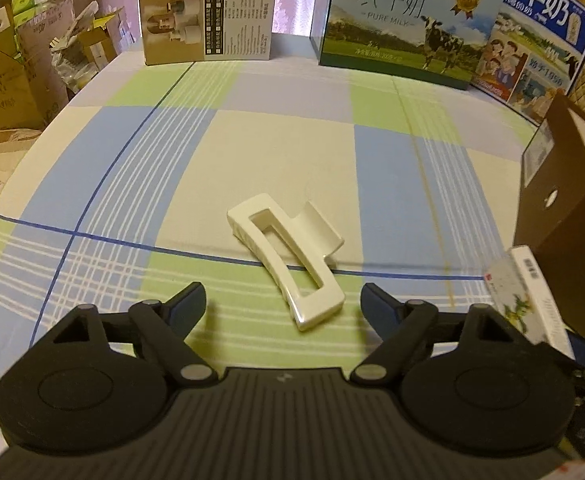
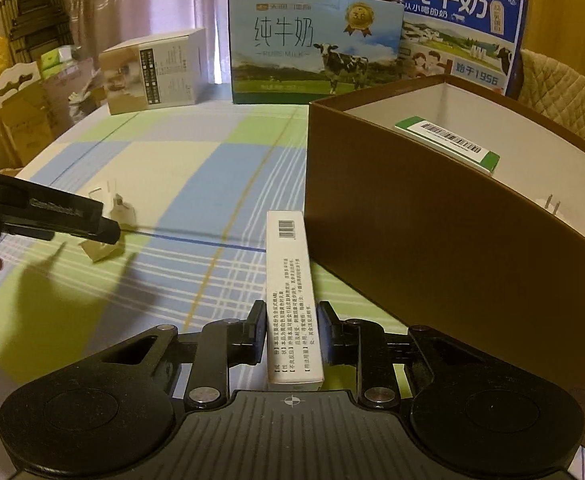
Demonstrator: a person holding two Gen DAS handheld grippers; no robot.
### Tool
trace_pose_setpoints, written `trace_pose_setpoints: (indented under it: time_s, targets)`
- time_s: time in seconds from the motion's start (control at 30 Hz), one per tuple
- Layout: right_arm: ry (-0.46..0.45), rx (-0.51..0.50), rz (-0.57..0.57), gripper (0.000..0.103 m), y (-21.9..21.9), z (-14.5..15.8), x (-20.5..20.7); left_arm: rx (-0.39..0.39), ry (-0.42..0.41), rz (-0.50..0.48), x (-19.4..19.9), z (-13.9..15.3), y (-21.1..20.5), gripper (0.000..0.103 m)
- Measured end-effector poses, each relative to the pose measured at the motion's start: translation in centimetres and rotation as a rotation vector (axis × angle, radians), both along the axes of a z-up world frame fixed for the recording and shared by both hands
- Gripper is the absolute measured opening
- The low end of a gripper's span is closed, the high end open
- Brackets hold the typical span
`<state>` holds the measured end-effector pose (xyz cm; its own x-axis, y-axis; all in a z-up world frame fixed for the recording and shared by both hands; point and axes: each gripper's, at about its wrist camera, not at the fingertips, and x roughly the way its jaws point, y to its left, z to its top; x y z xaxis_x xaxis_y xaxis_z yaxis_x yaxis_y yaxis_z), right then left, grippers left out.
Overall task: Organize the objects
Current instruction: 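Grasp the white hair clip with the left tool while the right tool holds the medicine box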
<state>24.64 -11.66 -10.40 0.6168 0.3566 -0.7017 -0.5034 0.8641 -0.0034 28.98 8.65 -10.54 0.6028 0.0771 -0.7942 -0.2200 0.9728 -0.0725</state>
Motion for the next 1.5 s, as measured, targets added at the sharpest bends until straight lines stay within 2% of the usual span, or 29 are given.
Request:
trace_pose_setpoints:
  time_s: [0.2, 0.27, 0.33, 0.37, 0.57, 0.67, 0.87, 1.2, 1.5]
  targets:
    - [0.018, 0.016, -0.011, 0.023, -0.2, 0.1, 0.3, 0.010, 0.012, 0.007, 1.0, -0.7, 0.1, 0.066]
    - [0.019, 0.023, -0.014, 0.023, -0.3, 0.2, 0.3, 0.016, 0.014, -0.001, 1.2, -0.7, -0.1, 0.047]
    - [0.023, 0.019, -0.006, 0.023, -0.3, 0.2, 0.3, 0.012, 0.019, -0.021, 1.2, -0.7, -0.2, 0.033]
    - [0.024, 0.017, -0.002, 0.023, -0.3, 0.2, 0.3, 0.011, 0.020, -0.026, 1.2, -0.7, -0.2, 0.030]
    - [0.035, 0.019, 0.003, 0.023, -0.5, 0.2, 0.0, 0.018, 0.022, -0.049, 0.0, -0.3, -0.4, 0.030]
    - [0.044, 0.015, -0.001, 0.023, -0.7, 0.3, -0.4, 0.022, 0.050, -0.063, -0.9, -0.2, -0.8, 0.030]
    - [0.068, 0.009, -0.012, 0.022, -1.9, 0.6, -2.2, -0.014, 0.080, -0.101, -4.7, 0.3, -2.1, 0.030]
    - [0.116, 0.001, -0.020, 0.022, -5.2, 1.2, -8.8, -0.036, 0.126, -0.208, -13.3, 1.0, -5.0, 0.030]
    - [0.157, -0.026, 0.022, 0.022, -6.8, 1.8, -14.5, -0.027, 0.154, -0.262, -19.1, 1.3, -6.8, 0.030]
